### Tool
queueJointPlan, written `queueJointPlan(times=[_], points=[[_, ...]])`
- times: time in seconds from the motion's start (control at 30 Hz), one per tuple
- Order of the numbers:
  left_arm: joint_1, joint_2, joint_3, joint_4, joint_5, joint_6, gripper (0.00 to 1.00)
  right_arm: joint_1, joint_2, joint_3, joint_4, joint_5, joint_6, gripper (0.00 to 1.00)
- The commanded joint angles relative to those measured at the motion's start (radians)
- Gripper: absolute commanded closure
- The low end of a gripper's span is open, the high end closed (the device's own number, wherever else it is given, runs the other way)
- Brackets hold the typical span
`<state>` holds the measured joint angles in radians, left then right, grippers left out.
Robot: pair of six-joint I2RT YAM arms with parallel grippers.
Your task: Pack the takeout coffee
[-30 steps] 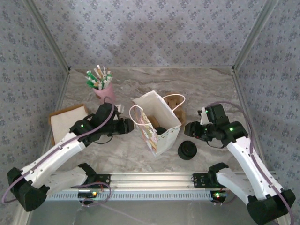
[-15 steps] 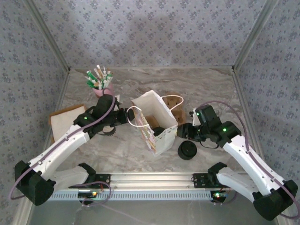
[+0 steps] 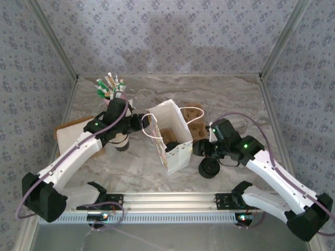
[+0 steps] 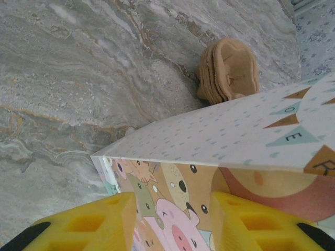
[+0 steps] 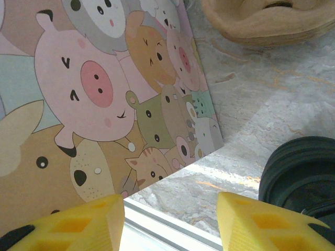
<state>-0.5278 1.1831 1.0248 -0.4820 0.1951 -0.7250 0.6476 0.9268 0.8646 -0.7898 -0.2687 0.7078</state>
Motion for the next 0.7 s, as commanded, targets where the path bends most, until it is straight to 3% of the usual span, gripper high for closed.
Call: queueJointPlan(times=[0.0, 0.4, 0.67], points=[[0.030, 0.013, 0.031, 0.034, 0.034, 0.025, 0.59, 0.028, 0.008, -0.013, 0.020, 0.031, 0.033, 0.48], [0.098, 0.046, 0.067, 0.018, 0.070, 0.042, 0.56, 0.106, 0.012, -0.026, 0.078, 0.049, 0.057, 0.46], [0.131, -0.034, 0.079, -0.072, 0.035, 0.049, 0.44, 0.058, -0.112, 0.035, -0.150, 0.242, 0.006, 0.40]])
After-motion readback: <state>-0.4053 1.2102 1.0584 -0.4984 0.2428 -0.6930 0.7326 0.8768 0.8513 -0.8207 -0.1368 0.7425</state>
